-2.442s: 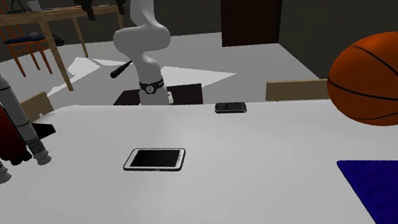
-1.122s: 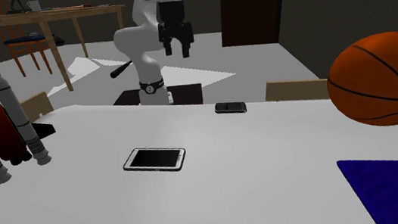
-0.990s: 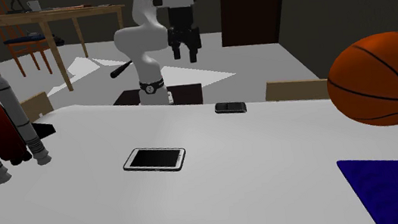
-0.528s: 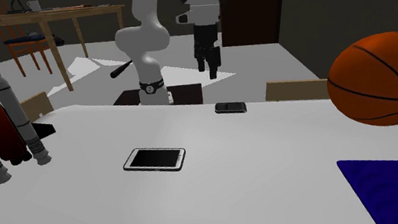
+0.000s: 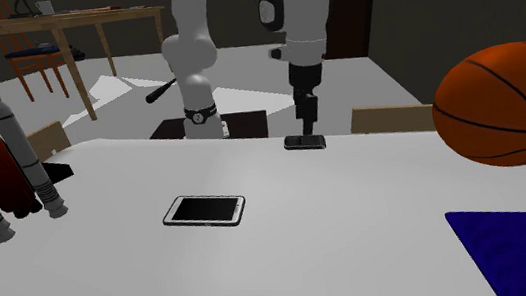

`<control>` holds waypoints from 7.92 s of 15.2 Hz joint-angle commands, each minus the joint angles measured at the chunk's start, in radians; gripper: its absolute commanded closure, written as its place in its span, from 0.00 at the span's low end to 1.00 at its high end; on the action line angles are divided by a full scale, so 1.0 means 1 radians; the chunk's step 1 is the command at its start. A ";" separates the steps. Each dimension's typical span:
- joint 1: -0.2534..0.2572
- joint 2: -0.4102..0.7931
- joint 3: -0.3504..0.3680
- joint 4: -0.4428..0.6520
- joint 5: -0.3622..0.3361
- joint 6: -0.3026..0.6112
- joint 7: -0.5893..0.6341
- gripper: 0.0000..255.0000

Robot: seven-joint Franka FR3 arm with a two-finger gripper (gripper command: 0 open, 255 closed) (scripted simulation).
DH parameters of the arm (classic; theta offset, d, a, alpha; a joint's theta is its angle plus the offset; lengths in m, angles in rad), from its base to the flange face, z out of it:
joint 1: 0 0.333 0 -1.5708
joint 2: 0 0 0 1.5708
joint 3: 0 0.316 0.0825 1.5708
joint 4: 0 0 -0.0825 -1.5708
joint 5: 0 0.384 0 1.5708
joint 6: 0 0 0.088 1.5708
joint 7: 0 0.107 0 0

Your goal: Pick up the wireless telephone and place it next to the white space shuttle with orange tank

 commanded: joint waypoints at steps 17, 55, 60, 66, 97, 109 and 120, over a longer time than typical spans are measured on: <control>-0.289 -0.081 0.306 0.005 0.133 0.079 -0.042 1.00; 0.272 -0.088 -0.353 0.170 0.022 -0.292 0.020 1.00; 0.294 -0.109 -0.400 0.219 0.025 -0.363 0.015 1.00; 0.309 -0.124 -0.442 0.283 0.022 -0.444 0.013 1.00; 0.247 -0.025 -0.452 0.740 -0.076 -0.834 0.095 1.00; 0.306 -0.200 -0.853 0.518 -0.060 -0.843 -0.283 1.00; 0.246 -0.184 -1.052 0.456 -0.160 -0.815 -0.549 1.00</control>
